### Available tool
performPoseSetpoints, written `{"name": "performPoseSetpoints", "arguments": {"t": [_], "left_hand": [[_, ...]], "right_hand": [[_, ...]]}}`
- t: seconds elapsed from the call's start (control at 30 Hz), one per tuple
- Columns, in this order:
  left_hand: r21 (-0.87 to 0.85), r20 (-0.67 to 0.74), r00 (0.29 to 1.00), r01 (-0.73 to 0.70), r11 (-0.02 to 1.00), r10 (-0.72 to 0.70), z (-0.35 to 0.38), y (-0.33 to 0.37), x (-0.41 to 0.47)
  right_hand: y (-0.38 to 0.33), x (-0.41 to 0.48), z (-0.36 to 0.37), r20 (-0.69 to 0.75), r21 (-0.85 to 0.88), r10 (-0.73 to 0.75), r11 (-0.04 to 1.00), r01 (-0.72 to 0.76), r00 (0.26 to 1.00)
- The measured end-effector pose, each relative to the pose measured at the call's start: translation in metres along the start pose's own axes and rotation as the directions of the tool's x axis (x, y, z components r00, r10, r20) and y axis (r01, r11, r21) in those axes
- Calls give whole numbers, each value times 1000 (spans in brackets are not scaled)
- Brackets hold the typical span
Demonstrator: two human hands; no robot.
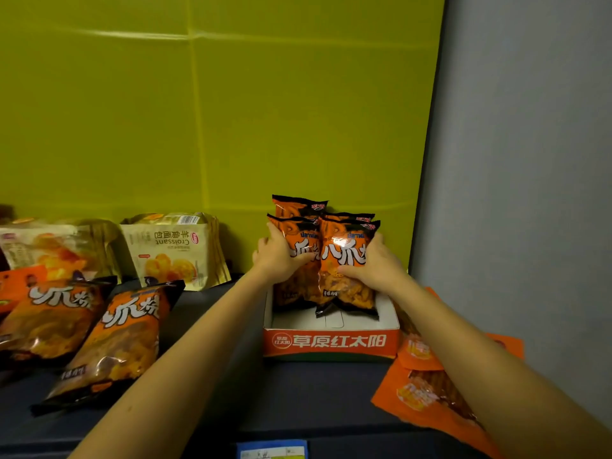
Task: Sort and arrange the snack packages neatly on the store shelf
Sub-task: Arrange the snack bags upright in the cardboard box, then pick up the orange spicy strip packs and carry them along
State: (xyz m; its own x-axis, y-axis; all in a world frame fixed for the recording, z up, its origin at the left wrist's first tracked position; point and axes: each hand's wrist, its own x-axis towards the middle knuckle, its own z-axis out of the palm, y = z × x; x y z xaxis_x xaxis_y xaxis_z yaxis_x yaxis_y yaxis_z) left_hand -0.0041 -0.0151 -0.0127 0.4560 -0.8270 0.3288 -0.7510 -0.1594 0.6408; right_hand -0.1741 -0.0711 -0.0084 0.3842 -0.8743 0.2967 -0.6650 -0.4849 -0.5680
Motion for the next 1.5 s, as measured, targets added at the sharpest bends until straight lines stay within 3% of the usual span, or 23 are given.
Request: {"name": "performPoseSetpoints", "arguments": {"t": [0.13,0.3,0.37,0.47,0.6,0.67,0.73,0.8,0.97,1.17,1.4,1.5], "left_hand": [[133,42,999,24,991,-29,-2,4,-4],[127,53,998,34,991,-41,-8,4,-8],[88,-4,1000,17,996,-17,-14,7,-15],[166,-167,979,-89,982,117,-24,14,-36],[229,-333,831,-387,893,446,-22,31,-86],[185,-303,807,-472,862,507,-16,43,-113],[115,-194,832,-507,854,519,-8,56,-135],[89,-54,862,-498,863,503,4,67,-153],[273,247,916,-378,885,315,50,89,-186],[496,251,963,-212,842,95,80,104,-198],[267,328,943,-28,963,-64,78,110,-186],[278,362,925,7,961,-111,78,111,-180]], "right_hand": [[0,-2,3,44,-297,8,955,5,999],[1,-9,-6,-33,-390,30,920,-40,999],[7,-15,-19,-106,-306,37,950,-68,994],[33,-22,-44,-135,-205,85,972,-112,987],[70,-46,-65,19,-304,264,920,-246,964],[81,-57,-67,132,-355,352,890,-287,927],[89,-64,-65,227,-340,393,889,-306,891],[96,-66,-64,279,-300,396,901,-312,875],[116,-58,-63,295,-150,348,937,-316,890],[133,-49,-54,194,-132,246,966,-223,950],[140,-50,-56,268,79,253,956,-282,930],[147,-48,-62,228,194,209,947,-254,951]]}}
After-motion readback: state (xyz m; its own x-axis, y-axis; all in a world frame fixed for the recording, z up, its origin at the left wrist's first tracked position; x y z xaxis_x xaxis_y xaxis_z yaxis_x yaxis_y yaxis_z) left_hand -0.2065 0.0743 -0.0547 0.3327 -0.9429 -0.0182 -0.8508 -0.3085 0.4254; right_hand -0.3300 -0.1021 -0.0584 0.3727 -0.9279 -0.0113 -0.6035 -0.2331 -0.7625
